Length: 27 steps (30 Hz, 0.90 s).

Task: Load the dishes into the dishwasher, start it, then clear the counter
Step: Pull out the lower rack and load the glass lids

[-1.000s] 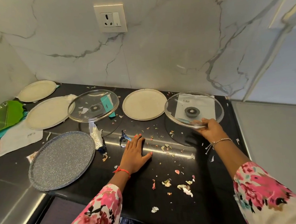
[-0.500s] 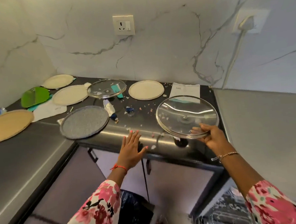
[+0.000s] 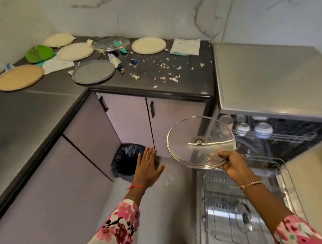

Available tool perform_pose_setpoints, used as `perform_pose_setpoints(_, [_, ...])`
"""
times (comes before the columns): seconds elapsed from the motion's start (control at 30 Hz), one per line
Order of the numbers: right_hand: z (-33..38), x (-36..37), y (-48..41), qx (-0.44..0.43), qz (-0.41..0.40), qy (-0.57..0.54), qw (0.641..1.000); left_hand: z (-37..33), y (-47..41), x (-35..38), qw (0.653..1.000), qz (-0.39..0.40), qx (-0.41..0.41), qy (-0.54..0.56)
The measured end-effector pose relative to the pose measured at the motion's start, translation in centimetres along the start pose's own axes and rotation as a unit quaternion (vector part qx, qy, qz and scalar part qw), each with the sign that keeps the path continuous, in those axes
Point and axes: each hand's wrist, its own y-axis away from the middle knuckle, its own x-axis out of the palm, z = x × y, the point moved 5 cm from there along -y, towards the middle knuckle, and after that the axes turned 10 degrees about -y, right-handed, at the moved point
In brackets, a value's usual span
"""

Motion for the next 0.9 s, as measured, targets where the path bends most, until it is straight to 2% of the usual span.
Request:
perform_pose_setpoints(0.33, [-5.4, -19.0, 6.8, 0.04, -0.105, -0.027, 0.993, -10.0, 9.8, 9.0, 0.994, 0.083, 0.063, -0.025])
perform_pose_setpoints(0.63, [-0.3, -37.2, 9.4, 0.038, -0.181, 0.001, 0.983, -25.1, 14.6, 18.1, 0.983, 0.165, 0.069, -0.03])
perform_pose_setpoints(0.9, [3.9, -48.4, 7.2, -0.059, -0.275, 0.098, 0.955, -35.2, 17.7, 26.7, 0.965, 0.241, 0.098, -0.033])
